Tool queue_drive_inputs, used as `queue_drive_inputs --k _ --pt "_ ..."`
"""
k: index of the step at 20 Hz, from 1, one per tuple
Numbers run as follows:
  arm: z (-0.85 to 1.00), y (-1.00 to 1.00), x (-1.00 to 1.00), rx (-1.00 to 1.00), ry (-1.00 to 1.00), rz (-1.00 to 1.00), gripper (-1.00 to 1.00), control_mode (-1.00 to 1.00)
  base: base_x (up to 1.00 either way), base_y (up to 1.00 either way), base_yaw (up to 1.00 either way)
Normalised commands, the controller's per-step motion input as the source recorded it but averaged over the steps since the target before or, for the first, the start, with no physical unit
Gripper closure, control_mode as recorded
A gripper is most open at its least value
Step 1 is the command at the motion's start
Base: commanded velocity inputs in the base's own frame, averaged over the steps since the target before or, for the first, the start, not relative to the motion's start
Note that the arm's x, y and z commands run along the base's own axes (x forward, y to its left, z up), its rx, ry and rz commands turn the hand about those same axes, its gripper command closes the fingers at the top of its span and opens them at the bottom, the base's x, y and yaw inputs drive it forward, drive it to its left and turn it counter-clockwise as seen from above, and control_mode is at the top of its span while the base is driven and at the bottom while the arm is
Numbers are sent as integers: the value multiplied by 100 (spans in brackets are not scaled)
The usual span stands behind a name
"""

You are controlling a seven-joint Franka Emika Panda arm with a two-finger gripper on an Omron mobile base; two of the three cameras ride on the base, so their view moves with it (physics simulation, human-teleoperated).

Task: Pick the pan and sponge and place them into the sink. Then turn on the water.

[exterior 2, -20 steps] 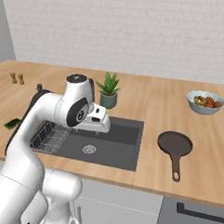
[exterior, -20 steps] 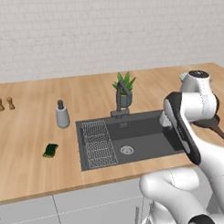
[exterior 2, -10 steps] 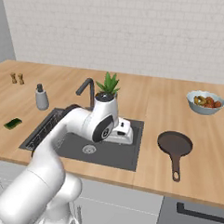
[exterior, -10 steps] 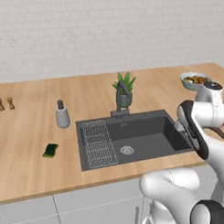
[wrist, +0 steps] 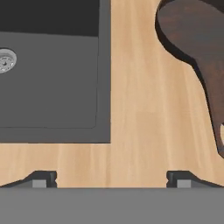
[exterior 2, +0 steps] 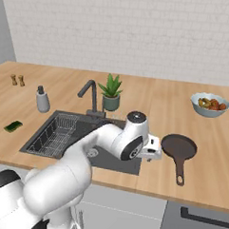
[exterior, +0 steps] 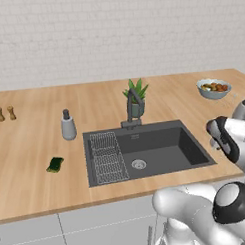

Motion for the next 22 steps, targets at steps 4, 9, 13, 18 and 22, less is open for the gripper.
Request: queue_drive_inputs --k 4,9,13,18,22 --pt "-16 -70 26 0 0 0 -100 -100 0 0 0" --pt "-3 -47 35 1 0 0 -100 -100 0 0 0" --pt "-1 -48 26 1 0 0 -100 -100 0 0 0" --pt "-3 -49 24 2 0 0 -100 -100 0 0 0" --pt "-12 -54 19 3 0 0 -100 -100 0 0 0"
